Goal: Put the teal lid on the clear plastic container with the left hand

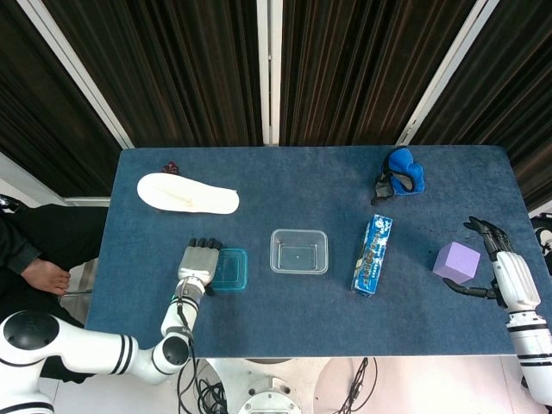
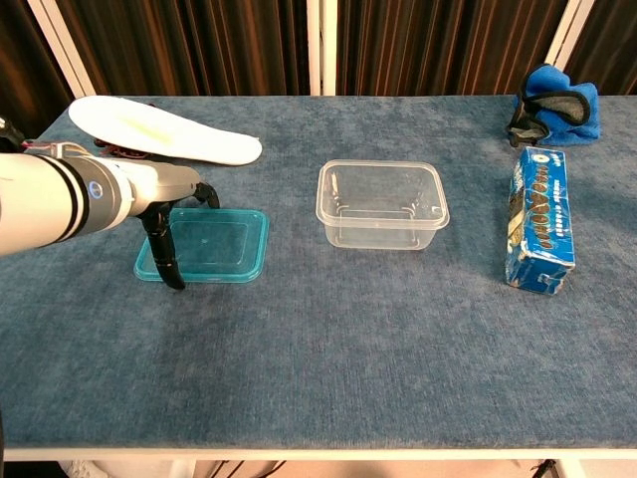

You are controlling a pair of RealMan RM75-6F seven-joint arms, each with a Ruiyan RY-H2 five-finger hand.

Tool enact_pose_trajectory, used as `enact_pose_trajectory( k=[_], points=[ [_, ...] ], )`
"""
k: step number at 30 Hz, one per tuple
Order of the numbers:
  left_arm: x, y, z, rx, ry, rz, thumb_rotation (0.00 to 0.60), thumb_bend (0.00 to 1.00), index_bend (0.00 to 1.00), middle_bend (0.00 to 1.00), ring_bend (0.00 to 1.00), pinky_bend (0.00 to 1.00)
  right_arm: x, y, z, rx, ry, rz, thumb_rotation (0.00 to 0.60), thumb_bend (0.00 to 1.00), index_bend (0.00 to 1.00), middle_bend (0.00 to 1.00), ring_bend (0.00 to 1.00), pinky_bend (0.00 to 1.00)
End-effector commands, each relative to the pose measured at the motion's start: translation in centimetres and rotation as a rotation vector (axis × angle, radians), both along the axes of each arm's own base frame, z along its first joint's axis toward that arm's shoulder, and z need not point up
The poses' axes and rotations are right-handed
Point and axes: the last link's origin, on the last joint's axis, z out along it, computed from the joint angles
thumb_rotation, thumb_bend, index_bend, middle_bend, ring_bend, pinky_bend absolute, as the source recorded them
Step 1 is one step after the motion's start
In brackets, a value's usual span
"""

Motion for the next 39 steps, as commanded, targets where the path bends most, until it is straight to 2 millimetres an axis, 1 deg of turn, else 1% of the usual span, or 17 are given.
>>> enact_pose_trajectory(
  k=[1,5,8,10,12,14,16,18,21,25,31,34,39],
  points=[
    [0.0,0.0,0.2,0.009,-0.008,-0.004,0.6,0.0,0.41,0.07,0.0,0.0,0.0,0.1,0.0,-0.002,-0.001,0.001,0.6,0.01,0.0,0.13,0.0,0.0],
    [0.4,-0.1,1.0,0.028,-0.03,-0.02,0.6,0.0,0.41,0.07,0.0,0.0,0.0,0.2,0.1,-0.009,-0.003,0.002,0.6,0.01,0.0,0.13,0.0,0.0],
    [0.9,0.1,2.1,0.05,-0.048,-0.046,0.6,0.0,0.41,0.09,0.0,0.0,0.1,0.3,0.2,-0.015,-0.004,0.006,0.6,0.01,0.0,0.13,0.0,0.0],
    [1.6,0.3,3.2,0.067,-0.066,-0.064,0.6,0.0,0.41,0.1,0.0,0.0,0.2,0.4,0.3,-0.016,-0.002,0.008,0.6,0.01,0.0,0.13,0.0,0.0],
    [2.5,0.6,4.1,0.08,-0.09,-0.077,0.6,0.0,0.41,0.11,0.0,0.0,0.3,0.4,0.3,-0.017,-0.001,0.011,0.6,0.01,0.0,0.13,0.0,0.0],
    [3.8,0.9,5.0,0.092,-0.109,-0.101,0.6,0.0,0.41,0.13,0.0,0.01,0.3,0.5,0.4,-0.02,0.001,0.014,0.6,0.01,0.0,0.13,0.0,0.0],
    [5.5,1.0,5.5,0.09,-0.113,-0.135,0.6,0.0,0.41,0.13,0.0,0.01,0.4,0.6,0.6,-0.028,0.004,0.016,0.6,0.01,0.0,0.13,0.0,0.0],
    [7.0,0.9,5.6,0.079,-0.114,-0.159,0.6,0.0,0.41,0.14,0.0,0.02,0.5,0.6,0.9,-0.037,0.001,0.018,0.6,0.01,0.0,0.13,0.0,0.0],
    [9.8,0.8,5.0,0.045,-0.129,-0.181,0.6,0.0,0.41,0.14,0.0,0.02,0.5,0.7,1.1,-0.042,0.0,0.019,0.6,0.0,0.0,0.13,0.0,0.0],
    [12.9,1.3,3.3,0.012,-0.125,-0.178,0.6,0.0,0.41,0.14,0.0,0.04,0.3,1.1,1.2,-0.04,0.0,0.014,0.6,0.0,0.0,0.13,0.0,0.0],
    [16.5,1.7,0.0,-0.014,-0.097,-0.155,0.6,0.0,0.41,0.14,0.0,0.05,-0.2,1.4,1.3,-0.038,0.0,0.003,0.6,0.01,0.0,0.13,0.0,0.0],
    [18.1,1.9,-1.1,0.009,-0.079,-0.155,0.6,0.0,0.41,0.14,0.0,0.06,-0.3,1.5,1.3,-0.028,0.003,0.004,0.6,0.01,0.0,0.13,0.0,0.0],
    [19.9,1.6,-2.5,0.033,-0.049,-0.147,0.6,0.0,0.41,0.14,0.0,0.06,-0.4,1.5,1.5,-0.029,0.001,0.005,0.6,0.01,0.0,0.13,0.0,0.0]
  ],
)
